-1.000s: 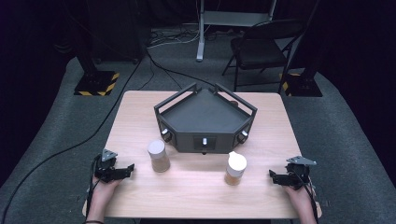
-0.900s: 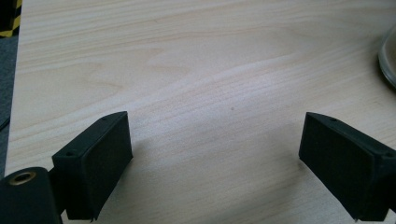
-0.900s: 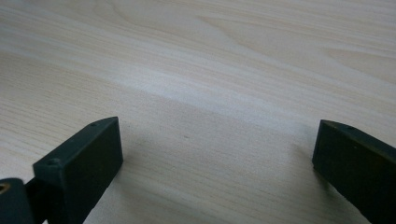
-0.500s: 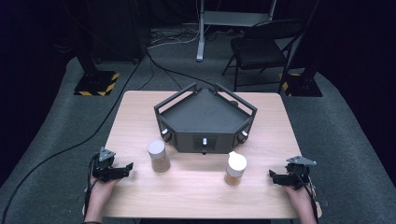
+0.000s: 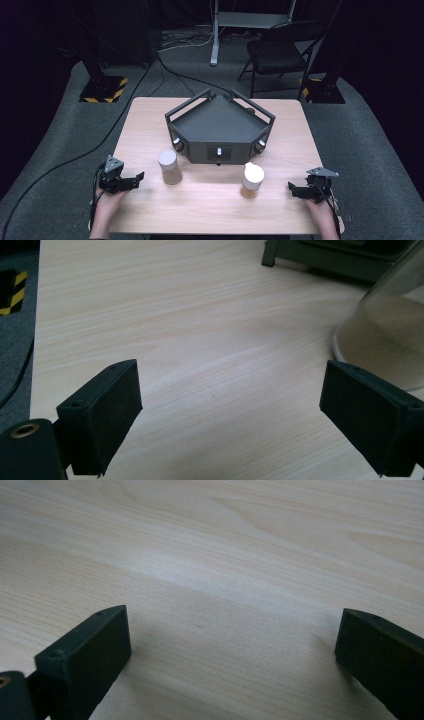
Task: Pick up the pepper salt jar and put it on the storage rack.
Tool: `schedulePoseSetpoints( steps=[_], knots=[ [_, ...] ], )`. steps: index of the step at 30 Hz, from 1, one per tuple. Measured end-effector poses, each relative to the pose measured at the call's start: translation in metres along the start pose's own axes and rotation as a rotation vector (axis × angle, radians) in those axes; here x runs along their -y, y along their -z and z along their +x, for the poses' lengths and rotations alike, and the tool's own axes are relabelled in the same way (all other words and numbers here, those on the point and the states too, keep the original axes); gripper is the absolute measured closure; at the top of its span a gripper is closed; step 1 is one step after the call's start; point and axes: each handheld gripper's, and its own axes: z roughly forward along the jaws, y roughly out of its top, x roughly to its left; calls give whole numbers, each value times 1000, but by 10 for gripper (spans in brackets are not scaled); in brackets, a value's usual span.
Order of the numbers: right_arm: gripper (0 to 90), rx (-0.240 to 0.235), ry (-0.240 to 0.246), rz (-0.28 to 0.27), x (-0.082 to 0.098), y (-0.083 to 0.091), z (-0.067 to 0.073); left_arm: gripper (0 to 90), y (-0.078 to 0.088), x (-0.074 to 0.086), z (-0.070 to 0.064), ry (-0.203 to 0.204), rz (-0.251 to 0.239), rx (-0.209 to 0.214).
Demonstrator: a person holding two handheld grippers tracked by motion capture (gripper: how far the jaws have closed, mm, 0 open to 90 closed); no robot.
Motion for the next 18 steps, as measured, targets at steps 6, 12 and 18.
schedulePoseSetpoints(
  steps=[6,12,18],
  knots=[
    [4,0,0,0,0,0,0,96,4,-3,-3,-11,-16,14],
    [3,-1,1,0,0,0,0,96,8,-5,-4,-13,-37,33],
    [3,-1,1,0,0,0,0,98,12,-7,-6,-23,-54,48]
  ],
)
